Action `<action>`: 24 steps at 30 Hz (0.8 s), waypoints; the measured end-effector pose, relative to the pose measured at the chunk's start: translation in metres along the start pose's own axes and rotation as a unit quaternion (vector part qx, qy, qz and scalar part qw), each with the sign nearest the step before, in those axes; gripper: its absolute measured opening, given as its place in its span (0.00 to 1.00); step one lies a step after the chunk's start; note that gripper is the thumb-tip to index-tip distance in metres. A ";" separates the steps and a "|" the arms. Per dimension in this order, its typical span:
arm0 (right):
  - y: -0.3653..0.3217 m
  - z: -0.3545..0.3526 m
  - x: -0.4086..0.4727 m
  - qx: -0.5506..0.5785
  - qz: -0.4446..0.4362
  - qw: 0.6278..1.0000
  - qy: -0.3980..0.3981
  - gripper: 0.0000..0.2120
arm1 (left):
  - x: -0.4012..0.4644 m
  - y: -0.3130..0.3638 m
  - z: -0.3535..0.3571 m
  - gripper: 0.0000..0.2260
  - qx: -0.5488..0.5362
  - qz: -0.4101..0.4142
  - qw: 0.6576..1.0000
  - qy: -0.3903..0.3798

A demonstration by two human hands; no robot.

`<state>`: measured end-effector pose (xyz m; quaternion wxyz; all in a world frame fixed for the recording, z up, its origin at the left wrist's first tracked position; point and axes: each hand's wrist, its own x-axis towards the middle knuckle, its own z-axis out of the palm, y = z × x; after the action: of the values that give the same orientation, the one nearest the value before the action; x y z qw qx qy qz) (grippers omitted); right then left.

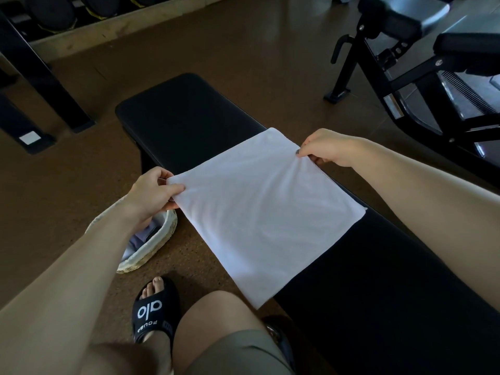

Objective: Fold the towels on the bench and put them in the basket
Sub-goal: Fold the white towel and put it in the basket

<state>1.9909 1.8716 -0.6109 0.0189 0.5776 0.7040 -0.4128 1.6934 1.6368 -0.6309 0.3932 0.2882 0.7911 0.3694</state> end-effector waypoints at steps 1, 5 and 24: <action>-0.001 0.000 0.000 -0.007 0.000 1.000 0.000 0.10 | 0.000 0.000 0.000 0.11 0.002 0.000 1.000 0.000; -0.004 0.003 -0.003 -0.042 -0.025 0.999 0.020 0.06 | 0.001 -0.002 0.001 0.12 0.020 0.013 1.000 0.012; 0.035 0.005 -0.054 -0.023 -0.076 0.996 0.047 0.09 | -0.040 -0.006 0.029 0.09 -0.090 -0.093 0.986 -0.103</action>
<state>2.0356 1.8254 -0.6069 -0.0325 0.5410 0.7549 -0.3694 1.7378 1.6140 -0.6320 0.5297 0.2130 0.7331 0.3696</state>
